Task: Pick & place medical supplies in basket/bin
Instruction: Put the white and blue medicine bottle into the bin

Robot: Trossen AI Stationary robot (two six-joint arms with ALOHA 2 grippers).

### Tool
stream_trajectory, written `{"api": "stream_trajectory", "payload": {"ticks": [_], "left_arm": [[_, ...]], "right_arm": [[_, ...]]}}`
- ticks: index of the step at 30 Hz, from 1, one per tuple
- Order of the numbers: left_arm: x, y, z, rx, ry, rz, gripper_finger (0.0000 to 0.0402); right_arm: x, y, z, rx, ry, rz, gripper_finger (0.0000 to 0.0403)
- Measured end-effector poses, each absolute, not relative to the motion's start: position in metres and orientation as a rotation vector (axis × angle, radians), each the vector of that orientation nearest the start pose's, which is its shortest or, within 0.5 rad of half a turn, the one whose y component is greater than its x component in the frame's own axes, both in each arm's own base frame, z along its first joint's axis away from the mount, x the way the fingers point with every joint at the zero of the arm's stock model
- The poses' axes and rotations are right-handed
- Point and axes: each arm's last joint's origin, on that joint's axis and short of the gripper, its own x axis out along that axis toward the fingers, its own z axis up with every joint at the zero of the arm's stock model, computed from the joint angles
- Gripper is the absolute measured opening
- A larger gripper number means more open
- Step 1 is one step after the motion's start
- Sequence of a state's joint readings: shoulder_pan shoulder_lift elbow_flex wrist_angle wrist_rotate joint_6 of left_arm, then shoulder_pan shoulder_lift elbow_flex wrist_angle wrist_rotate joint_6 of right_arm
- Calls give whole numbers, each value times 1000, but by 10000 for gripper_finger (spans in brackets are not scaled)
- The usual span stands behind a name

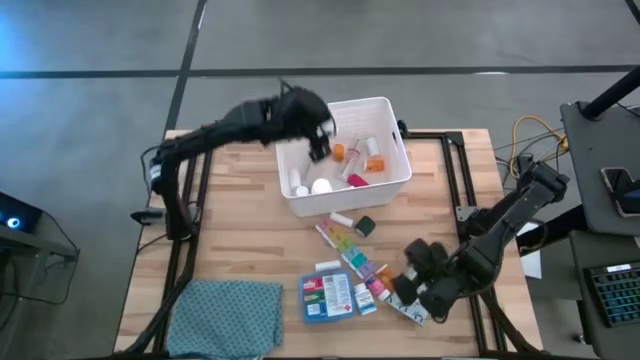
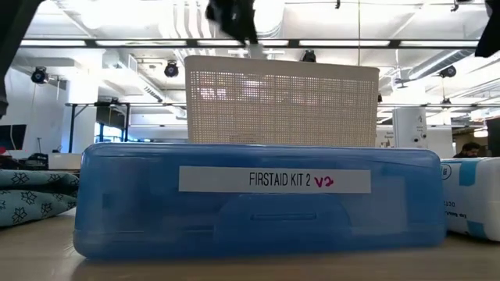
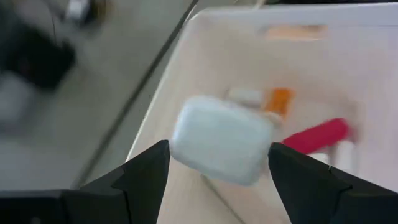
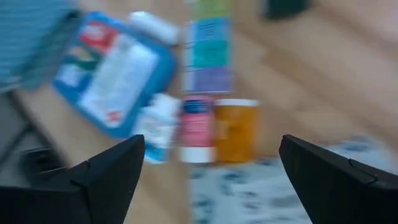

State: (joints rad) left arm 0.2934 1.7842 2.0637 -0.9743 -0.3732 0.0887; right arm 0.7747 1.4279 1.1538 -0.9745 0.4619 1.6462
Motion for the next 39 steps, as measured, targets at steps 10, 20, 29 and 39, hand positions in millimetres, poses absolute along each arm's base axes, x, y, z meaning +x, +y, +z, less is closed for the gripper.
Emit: {"api": "stream_trajectory", "payload": {"ticks": [10,20,29,39], "left_arm": [[319,123,441,-27,728,631,253],[258,38,460,34,787,417,253],[215,2,414,-14,791,327,253],[170,-6,359,-178,744,345,253]], "right_arm": [[210,191,229,969,941,-623,359],[270,218,211,1056,1058,-711,359],[315,239,188,1073,1155,-836,350],[332,255,175,1031,1259,-975,280]]}}
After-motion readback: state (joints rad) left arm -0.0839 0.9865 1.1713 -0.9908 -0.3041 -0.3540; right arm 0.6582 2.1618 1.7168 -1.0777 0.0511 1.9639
